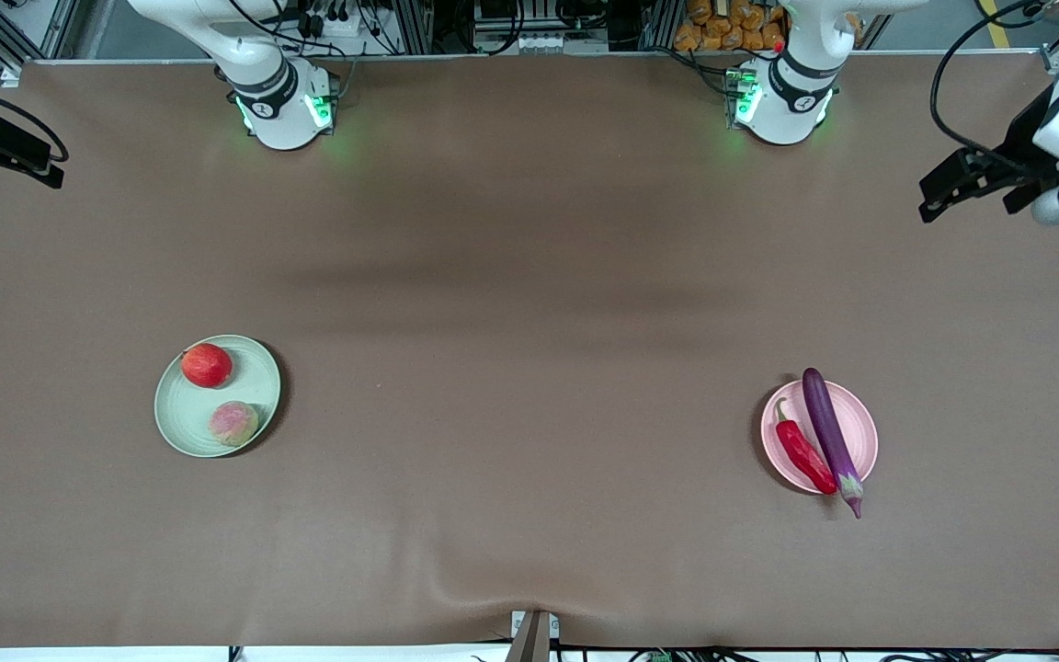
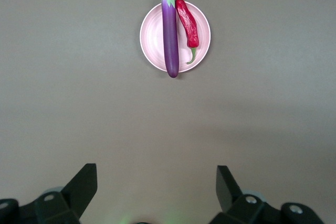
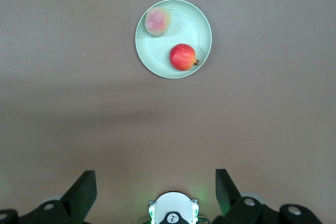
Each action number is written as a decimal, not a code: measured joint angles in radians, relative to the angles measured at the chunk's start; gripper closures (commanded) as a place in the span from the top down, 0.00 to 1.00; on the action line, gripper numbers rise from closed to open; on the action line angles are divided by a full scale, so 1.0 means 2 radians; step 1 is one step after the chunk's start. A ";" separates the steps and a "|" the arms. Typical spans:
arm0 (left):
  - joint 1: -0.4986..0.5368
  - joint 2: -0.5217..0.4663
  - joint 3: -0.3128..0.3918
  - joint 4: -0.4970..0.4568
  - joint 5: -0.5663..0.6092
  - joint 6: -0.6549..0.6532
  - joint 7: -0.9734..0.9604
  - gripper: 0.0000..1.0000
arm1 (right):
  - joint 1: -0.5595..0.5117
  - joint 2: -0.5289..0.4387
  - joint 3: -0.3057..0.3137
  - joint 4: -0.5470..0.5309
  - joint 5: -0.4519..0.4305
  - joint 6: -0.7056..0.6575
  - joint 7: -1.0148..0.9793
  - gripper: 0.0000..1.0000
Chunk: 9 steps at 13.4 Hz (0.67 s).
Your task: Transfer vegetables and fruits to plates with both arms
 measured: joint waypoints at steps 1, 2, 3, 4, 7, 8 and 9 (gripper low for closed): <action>0.002 -0.006 0.000 -0.002 0.000 0.000 0.000 1.00 | 0.001 0.000 0.000 0.000 0.000 0.000 0.000 1.00; 0.004 -0.010 0.000 -0.002 0.000 -0.001 0.000 1.00 | 0.001 0.000 0.000 0.000 0.000 0.000 0.000 1.00; 0.005 -0.012 0.000 -0.001 0.000 -0.006 0.000 1.00 | 0.001 0.000 0.000 0.000 0.000 0.000 0.000 1.00; 0.006 -0.012 0.001 0.004 0.000 -0.015 0.000 1.00 | 0.001 0.000 0.000 0.000 0.000 0.001 0.000 1.00; 0.010 -0.012 0.002 0.019 0.000 -0.035 0.000 1.00 | 0.001 0.000 0.000 0.000 0.000 0.006 0.000 1.00; 0.010 -0.012 0.002 0.020 0.000 -0.037 0.000 1.00 | 0.001 0.000 0.000 0.000 0.000 0.006 0.000 1.00; 0.010 -0.012 0.002 0.021 0.000 -0.038 0.000 1.00 | 0.001 0.000 0.000 0.000 0.000 0.006 0.000 1.00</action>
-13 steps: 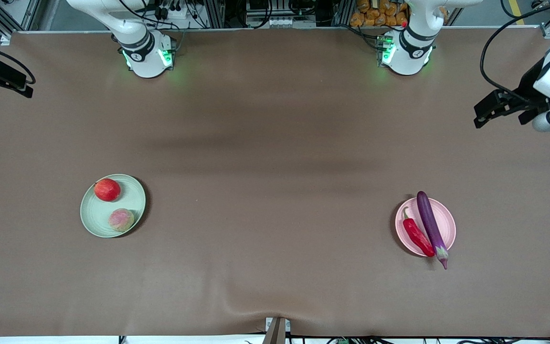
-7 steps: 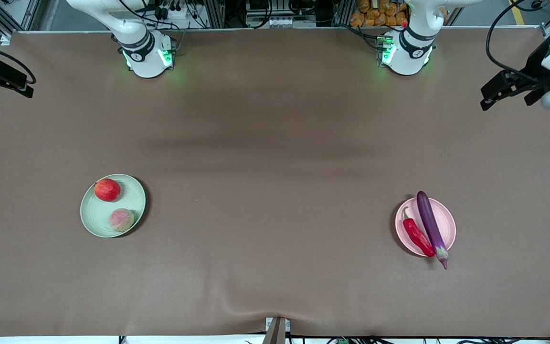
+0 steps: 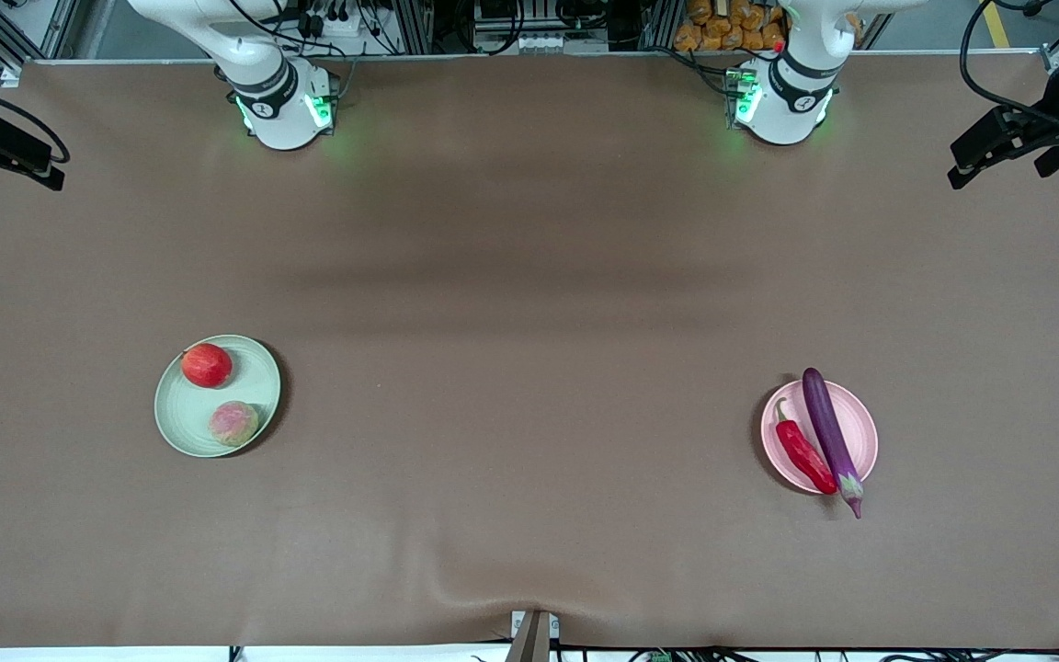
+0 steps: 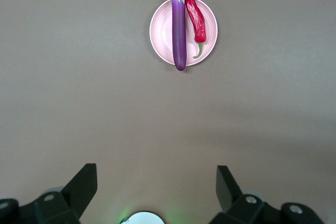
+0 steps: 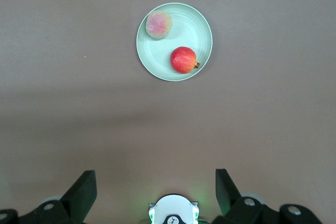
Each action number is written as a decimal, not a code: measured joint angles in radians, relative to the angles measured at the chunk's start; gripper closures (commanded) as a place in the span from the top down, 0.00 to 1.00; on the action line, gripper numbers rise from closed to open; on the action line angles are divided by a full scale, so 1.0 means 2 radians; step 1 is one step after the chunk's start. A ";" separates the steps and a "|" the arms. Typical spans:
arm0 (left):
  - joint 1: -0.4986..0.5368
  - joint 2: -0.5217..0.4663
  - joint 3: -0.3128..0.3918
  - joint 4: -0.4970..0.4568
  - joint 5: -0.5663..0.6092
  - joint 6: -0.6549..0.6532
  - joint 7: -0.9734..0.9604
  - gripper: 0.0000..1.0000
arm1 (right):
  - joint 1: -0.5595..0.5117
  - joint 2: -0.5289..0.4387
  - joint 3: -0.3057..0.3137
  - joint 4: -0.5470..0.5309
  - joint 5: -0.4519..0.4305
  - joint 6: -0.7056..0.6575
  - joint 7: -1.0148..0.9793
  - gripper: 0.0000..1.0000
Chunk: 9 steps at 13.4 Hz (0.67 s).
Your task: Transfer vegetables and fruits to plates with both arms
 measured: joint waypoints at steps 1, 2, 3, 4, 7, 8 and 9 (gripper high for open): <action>0.000 0.000 0.000 0.000 0.000 0.000 0.000 1.00 | 0.000 0.000 0.000 0.000 0.000 0.000 0.000 1.00; 0.000 0.000 0.000 0.000 0.000 -0.001 0.000 1.00 | 0.000 0.000 0.000 -0.001 0.000 0.000 0.000 1.00; 0.000 0.000 0.000 0.001 0.000 -0.002 0.000 1.00 | 0.000 0.000 0.000 -0.001 0.000 0.000 0.000 1.00; 0.000 0.000 0.000 0.001 0.000 -0.004 0.000 1.00 | 0.000 0.000 0.000 -0.001 0.000 0.000 0.000 1.00; 0.000 0.000 -0.001 0.002 0.000 -0.007 0.000 1.00 | 0.000 0.000 0.000 -0.001 0.000 0.006 0.000 1.00; 0.000 0.000 -0.001 0.002 0.000 -0.007 0.000 1.00 | 0.001 0.000 0.001 -0.001 0.000 0.008 0.000 1.00; 0.000 0.000 -0.002 0.002 0.000 -0.007 0.000 1.00 | 0.001 0.000 0.001 -0.001 0.000 0.008 0.000 1.00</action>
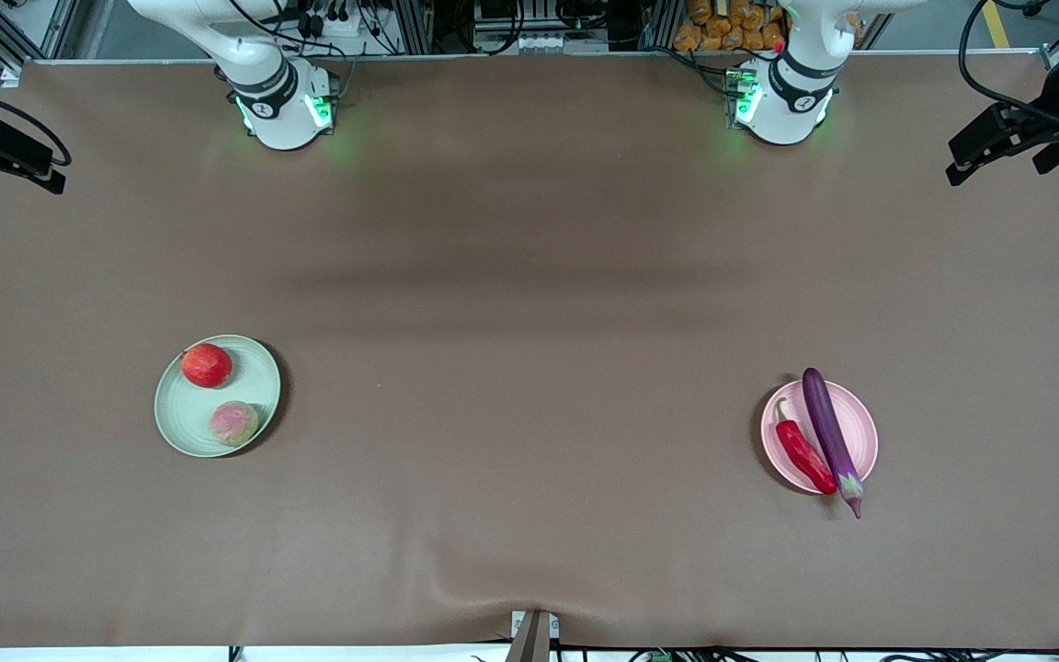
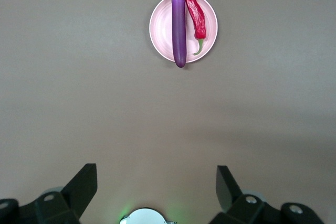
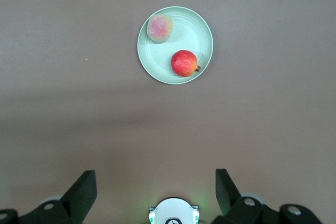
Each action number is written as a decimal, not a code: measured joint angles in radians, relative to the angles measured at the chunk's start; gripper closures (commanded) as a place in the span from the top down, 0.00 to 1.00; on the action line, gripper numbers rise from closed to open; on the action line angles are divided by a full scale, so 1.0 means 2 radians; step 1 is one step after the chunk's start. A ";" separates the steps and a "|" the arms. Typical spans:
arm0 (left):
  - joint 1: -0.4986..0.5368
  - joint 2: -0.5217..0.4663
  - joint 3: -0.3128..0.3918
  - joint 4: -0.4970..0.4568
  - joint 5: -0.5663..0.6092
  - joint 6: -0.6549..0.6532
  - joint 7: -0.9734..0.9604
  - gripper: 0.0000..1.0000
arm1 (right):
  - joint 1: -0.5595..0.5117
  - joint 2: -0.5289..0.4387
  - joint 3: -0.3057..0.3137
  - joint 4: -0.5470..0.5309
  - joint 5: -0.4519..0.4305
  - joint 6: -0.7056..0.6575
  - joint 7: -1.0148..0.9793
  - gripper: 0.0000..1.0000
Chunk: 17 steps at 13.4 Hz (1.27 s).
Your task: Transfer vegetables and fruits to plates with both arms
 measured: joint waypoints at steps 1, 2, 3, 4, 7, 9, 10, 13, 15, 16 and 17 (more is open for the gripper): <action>0.000 0.000 -0.001 0.000 0.000 0.000 0.000 1.00 | 0.000 0.000 0.000 0.000 0.000 0.000 0.000 1.00; 0.000 0.000 -0.001 0.000 0.000 0.000 0.000 1.00 | 0.001 0.000 0.000 0.000 0.000 0.000 0.000 1.00; 0.000 0.000 -0.001 0.000 0.000 0.000 0.000 1.00 | 0.001 0.000 0.000 0.000 0.000 0.000 0.000 1.00; 0.000 0.000 -0.001 0.000 0.000 0.000 0.000 1.00 | 0.001 0.001 0.000 0.000 -0.001 0.000 0.000 1.00; 0.000 0.000 -0.002 0.000 0.000 0.000 0.000 1.00 | 0.001 0.001 0.000 -0.001 -0.005 -0.002 0.000 1.00; 0.000 0.000 -0.002 0.000 0.000 0.000 0.000 1.00 | 0.001 0.001 0.000 -0.001 -0.006 -0.008 0.000 1.00; 0.000 0.000 -0.002 0.000 0.000 0.000 0.000 1.00 | 0.001 0.001 0.000 -0.001 -0.006 -0.012 0.000 1.00; 0.000 0.000 -0.002 0.001 0.000 0.000 0.000 1.00 | 0.001 0.001 -0.002 -0.001 -0.007 -0.020 0.000 1.00; 0.000 0.000 -0.001 0.001 0.000 0.000 0.000 1.00 | 0.000 0.001 -0.003 -0.001 -0.008 -0.020 0.000 1.00; 0.000 0.000 -0.001 0.002 0.000 0.000 0.000 1.00 | 0.000 0.001 -0.003 -0.001 -0.008 -0.022 0.000 1.00; 0.000 0.000 0.000 0.003 0.000 0.000 0.000 1.00 | 0.000 0.001 -0.003 -0.001 -0.008 -0.024 0.000 1.00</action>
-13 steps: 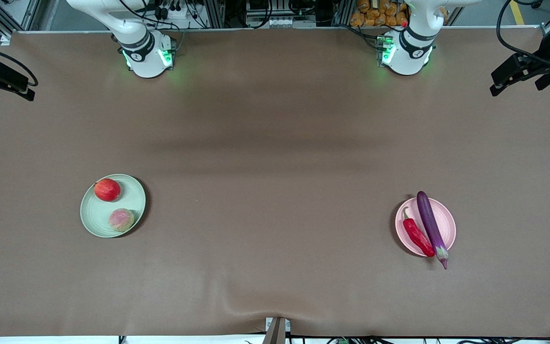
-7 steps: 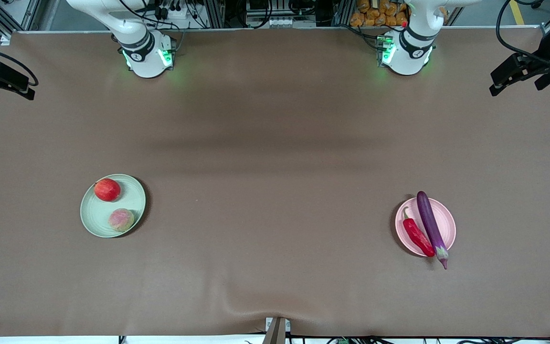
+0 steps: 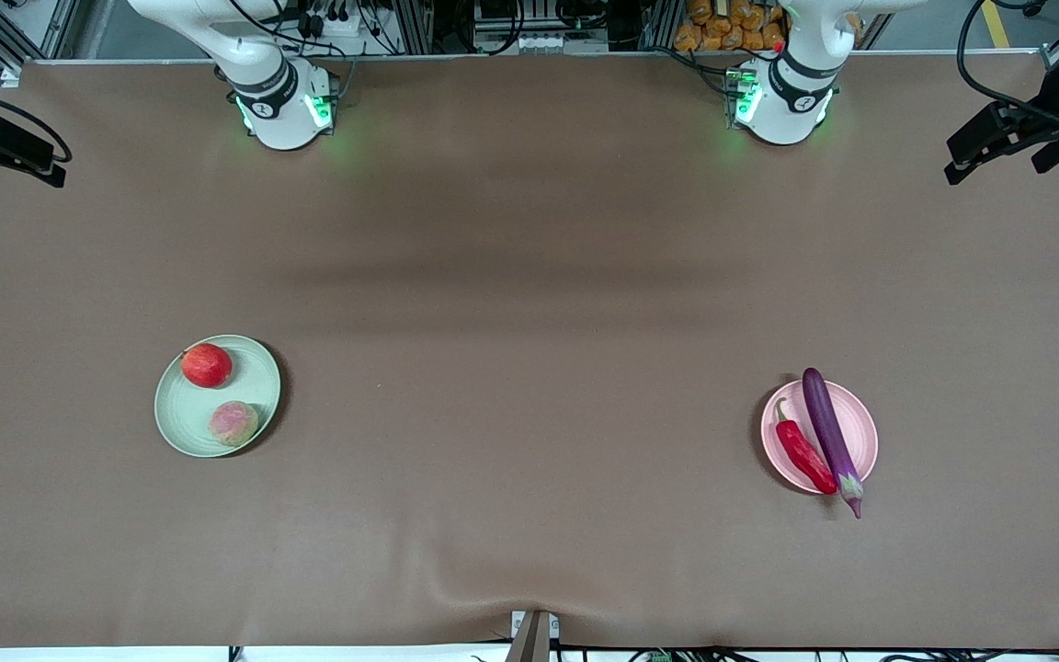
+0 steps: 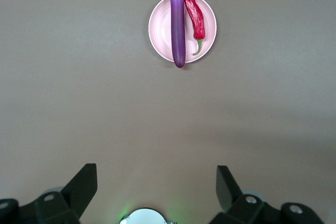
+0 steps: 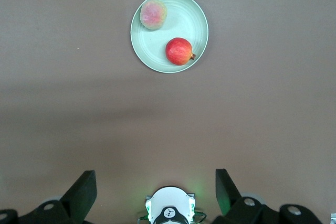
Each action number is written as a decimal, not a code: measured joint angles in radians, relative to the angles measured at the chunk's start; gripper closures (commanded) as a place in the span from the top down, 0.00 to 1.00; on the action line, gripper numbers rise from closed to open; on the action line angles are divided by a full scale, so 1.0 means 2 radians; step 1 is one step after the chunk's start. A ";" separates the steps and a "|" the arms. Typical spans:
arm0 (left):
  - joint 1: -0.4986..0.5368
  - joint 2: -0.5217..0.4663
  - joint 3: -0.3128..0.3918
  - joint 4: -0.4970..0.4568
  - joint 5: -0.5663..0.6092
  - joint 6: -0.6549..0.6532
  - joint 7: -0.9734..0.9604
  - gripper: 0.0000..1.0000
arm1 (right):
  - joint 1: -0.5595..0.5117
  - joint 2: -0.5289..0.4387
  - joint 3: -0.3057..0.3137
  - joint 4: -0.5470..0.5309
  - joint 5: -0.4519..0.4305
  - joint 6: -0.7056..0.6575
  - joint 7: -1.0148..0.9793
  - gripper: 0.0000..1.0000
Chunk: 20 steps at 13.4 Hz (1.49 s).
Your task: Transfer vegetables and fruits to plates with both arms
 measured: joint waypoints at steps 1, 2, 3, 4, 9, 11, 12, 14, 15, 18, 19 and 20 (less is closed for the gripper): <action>0.000 0.000 0.000 0.001 0.000 0.000 0.000 1.00 | 0.000 0.000 0.000 0.000 0.000 -0.003 0.000 1.00; 0.000 0.000 0.000 0.002 0.000 0.000 0.000 1.00 | 0.000 0.000 0.000 0.000 0.000 -0.009 0.000 1.00; 0.001 0.000 0.001 0.002 0.000 0.000 0.000 1.00 | 0.000 0.000 0.001 0.000 0.000 -0.015 0.000 1.00; 0.002 0.000 0.002 0.002 0.000 0.000 0.000 1.00 | 0.001 0.000 0.002 0.000 0.000 -0.018 0.001 1.00; 0.004 0.000 0.003 0.002 0.000 0.000 0.000 1.00 | 0.000 0.000 0.000 0.000 -0.001 -0.018 0.002 1.00; 0.005 0.002 0.003 0.002 0.000 0.000 0.000 1.00 | -0.003 0.000 -0.002 0.000 -0.001 -0.018 0.002 1.00; 0.005 0.003 0.003 0.002 0.000 0.000 0.000 1.00 | -0.005 0.000 -0.003 0.000 -0.001 -0.018 0.002 1.00; 0.005 0.003 0.003 0.002 0.000 0.000 0.000 1.00 | -0.006 0.000 -0.004 0.000 -0.001 -0.017 0.002 1.00; 0.005 0.003 0.003 0.002 0.000 0.000 0.000 1.00 | -0.006 0.000 -0.004 0.000 0.000 -0.017 0.002 1.00; 0.006 0.003 0.003 0.004 0.000 0.000 0.000 1.00 | -0.006 0.000 -0.004 0.000 0.000 -0.016 0.002 1.00; 0.006 0.003 0.003 0.004 0.000 0.000 0.000 1.00 | -0.006 0.000 -0.004 0.000 0.000 -0.016 0.002 1.00; 0.006 0.003 0.003 0.004 0.000 0.000 0.000 1.00 | -0.006 0.000 -0.004 0.000 0.000 -0.016 0.002 1.00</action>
